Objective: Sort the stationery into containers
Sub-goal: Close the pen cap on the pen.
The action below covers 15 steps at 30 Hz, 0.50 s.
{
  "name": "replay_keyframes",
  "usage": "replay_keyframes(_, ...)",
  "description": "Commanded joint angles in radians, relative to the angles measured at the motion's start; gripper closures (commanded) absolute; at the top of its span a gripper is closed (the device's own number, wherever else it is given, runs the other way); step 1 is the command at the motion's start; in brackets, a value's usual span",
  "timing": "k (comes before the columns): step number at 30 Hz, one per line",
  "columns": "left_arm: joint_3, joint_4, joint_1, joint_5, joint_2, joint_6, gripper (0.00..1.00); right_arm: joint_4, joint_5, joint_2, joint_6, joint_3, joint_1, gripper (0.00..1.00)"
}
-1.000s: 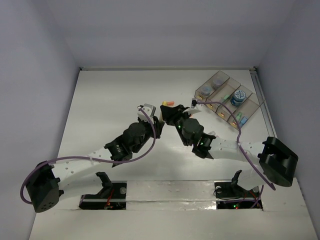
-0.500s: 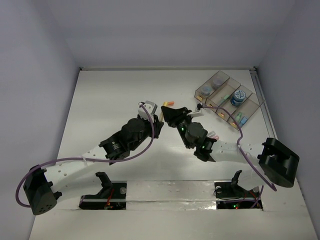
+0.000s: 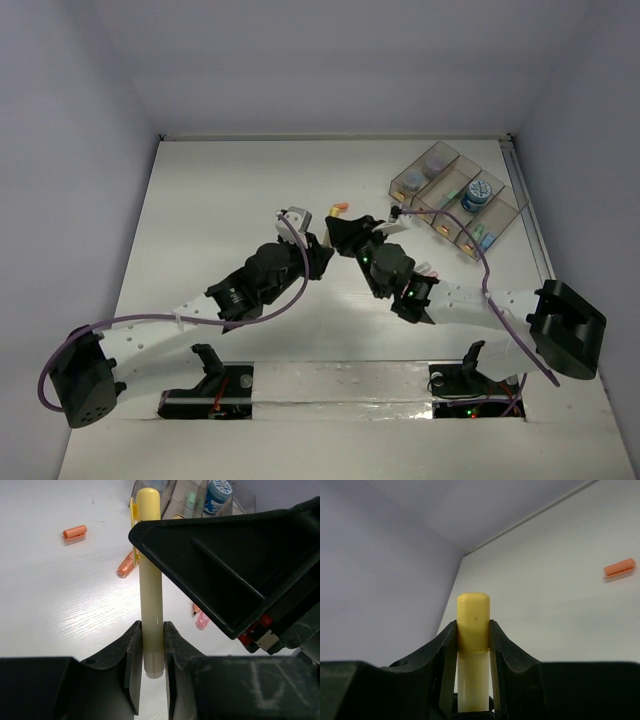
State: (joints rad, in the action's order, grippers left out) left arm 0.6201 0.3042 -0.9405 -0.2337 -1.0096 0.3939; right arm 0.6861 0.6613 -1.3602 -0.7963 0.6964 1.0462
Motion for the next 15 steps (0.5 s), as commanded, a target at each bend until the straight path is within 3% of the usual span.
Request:
replay_keyframes(1, 0.018, 0.437, 0.025, -0.030, 0.063, 0.033, 1.00, -0.232, -0.098, 0.013, 0.066, -0.021, 0.098, 0.93)
replay_keyframes(15, -0.186, 0.371, 0.025, -0.044, 0.167, 0.103, 1.00, -0.224, -0.137, 0.093, 0.088, 0.020, -0.017, 0.43)
